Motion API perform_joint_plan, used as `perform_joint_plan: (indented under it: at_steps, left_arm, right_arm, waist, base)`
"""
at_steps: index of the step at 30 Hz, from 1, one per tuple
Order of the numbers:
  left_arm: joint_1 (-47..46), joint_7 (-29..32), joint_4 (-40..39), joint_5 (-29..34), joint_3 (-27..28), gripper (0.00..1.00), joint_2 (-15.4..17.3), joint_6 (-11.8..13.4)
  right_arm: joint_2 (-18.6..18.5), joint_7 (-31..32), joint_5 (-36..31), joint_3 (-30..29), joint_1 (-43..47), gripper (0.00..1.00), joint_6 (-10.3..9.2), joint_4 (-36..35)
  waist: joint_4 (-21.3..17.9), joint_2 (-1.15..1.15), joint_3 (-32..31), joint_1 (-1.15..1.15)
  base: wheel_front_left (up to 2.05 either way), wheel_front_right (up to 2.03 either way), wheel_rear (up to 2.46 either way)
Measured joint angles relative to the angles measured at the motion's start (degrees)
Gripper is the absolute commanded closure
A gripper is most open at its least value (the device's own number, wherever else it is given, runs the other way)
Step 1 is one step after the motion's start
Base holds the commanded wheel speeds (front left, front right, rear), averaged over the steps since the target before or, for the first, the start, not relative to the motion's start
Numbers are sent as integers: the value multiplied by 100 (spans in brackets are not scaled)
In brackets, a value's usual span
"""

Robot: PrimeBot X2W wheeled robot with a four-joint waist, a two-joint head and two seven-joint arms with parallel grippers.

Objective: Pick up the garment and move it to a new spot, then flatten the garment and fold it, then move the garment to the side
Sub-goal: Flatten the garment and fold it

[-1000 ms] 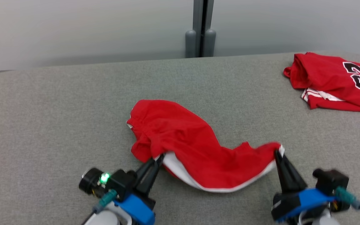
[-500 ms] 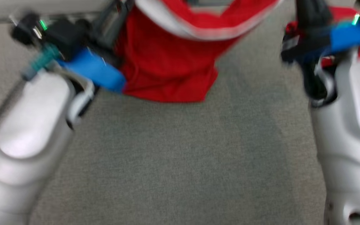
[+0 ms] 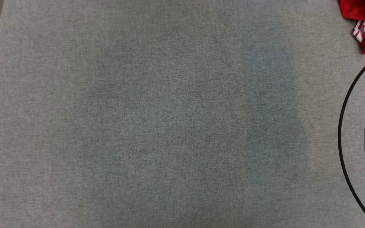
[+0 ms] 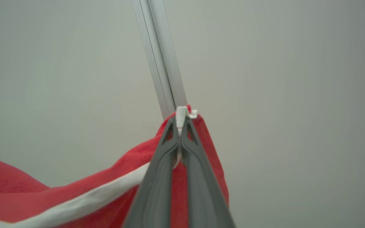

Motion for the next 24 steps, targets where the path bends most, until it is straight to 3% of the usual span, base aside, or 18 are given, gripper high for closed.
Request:
perform_joint_plan:
  at_steps: [5, 9, 14, 24]
  left_arm:
    - [-199, -245, 425, -267, -380, 100, -2, 0]
    - [297, -394, 610, -524, -542, 100, 24, -1]
    - [1486, -452, 448, -589, -486, 100, 180, 0]
    - [4430, -460, -951, -105, -5, 100, -66, 38]
  right_arm:
    - [0, -259, 18, 276, -168, 100, 0, 508]
    - [2, -481, 118, 784, 210, 100, 0, 724]
    - [-8, -659, 454, 1150, 1152, 100, 0, 790]
    - [-441, -748, 1136, 1559, 3637, 100, 0, -41]
  waist:
    - [3, 0, 111, -1]
    - [5, 0, 120, -1]
    - [42, 0, -27, -1]
    - [281, 0, -748, -4]
  base:
    - [0, 0, 0]
    - [0, 0, 0]
    - [0, 0, 0]
    - [0, 0, 0]
